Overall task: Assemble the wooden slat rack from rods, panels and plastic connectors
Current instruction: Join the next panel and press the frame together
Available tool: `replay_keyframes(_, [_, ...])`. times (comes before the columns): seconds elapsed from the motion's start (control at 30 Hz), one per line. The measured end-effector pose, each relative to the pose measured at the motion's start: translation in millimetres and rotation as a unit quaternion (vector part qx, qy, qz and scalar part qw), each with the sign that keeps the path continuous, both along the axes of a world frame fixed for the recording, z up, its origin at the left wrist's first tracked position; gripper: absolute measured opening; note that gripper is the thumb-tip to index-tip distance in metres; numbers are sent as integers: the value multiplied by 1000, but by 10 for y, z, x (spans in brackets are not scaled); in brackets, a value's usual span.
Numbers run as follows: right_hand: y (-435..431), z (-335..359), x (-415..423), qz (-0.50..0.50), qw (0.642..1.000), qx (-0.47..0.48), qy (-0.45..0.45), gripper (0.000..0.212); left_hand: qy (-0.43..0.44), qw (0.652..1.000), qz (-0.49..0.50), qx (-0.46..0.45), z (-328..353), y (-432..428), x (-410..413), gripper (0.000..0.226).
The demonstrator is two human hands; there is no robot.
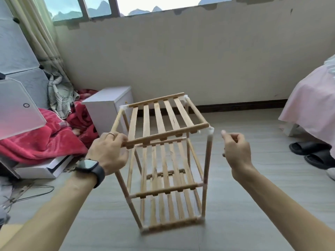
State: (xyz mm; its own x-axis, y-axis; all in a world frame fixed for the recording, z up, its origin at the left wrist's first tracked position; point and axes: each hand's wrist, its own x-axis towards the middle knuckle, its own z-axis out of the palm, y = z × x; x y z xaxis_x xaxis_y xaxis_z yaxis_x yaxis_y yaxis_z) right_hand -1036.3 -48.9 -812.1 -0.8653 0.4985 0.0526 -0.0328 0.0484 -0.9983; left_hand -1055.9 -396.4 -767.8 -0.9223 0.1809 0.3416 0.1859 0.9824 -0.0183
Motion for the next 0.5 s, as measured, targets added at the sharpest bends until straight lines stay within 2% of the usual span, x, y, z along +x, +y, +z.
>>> replay_keyframes(0.1, [-72, -17, -58, 56, 998, 5, -20, 34, 21, 995, -70, 63, -11, 419, 46, 49])
replay_keyframes(0.23, [-308, -6, -142, 195, 981, 18, -16, 39, 43, 978, -193, 67, -13, 1211, -94, 67])
replay_keyframes(0.3, [-383, 12, -181, 228, 973, 30, -1, 37, 30, 971, -231, 53, 23, 1505, -205, 66])
replay_keyframes(0.37, [-379, -4, -234, 220, 974, 50, 7, 45, 12, 968, -247, 47, 11, 1664, -312, 56])
replay_keyframes(0.5, [-268, -111, -230, 190, 975, 109, 25, 55, 74, 959, -272, 14, -146, 1675, -395, 43])
